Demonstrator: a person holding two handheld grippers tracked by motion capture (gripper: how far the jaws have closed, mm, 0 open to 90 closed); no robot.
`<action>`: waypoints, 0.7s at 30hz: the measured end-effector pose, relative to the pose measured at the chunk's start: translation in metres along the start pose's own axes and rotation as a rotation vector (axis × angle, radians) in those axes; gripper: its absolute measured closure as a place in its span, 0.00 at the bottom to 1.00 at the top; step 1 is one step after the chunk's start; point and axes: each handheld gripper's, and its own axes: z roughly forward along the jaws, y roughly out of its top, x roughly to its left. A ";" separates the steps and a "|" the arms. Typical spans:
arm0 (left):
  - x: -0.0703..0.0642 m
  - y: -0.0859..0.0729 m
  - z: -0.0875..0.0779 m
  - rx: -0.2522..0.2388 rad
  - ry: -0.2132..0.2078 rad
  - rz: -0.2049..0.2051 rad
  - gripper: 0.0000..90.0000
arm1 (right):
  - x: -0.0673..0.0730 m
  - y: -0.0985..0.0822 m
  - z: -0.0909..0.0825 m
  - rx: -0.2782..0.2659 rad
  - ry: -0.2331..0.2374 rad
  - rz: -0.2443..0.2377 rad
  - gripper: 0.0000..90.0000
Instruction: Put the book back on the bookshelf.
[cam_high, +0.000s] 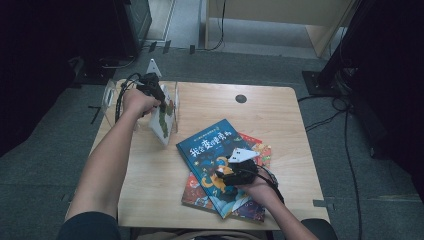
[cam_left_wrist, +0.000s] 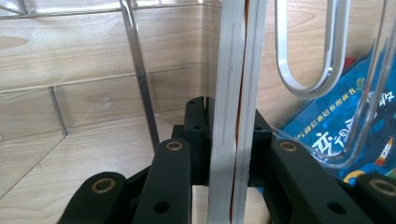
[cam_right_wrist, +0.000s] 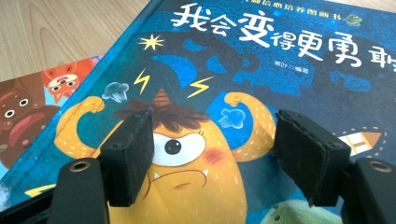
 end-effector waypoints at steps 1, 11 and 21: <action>0.000 0.001 0.001 0.003 0.001 -0.001 0.86 | 0.000 0.000 0.000 0.000 0.000 0.000 0.32; -0.001 0.005 0.006 -0.011 0.007 -0.008 0.86 | 0.000 0.000 0.000 -0.001 0.000 -0.001 0.32; 0.001 0.007 0.009 -0.008 0.006 -0.014 0.86 | 0.000 0.000 0.000 0.000 0.000 -0.001 0.32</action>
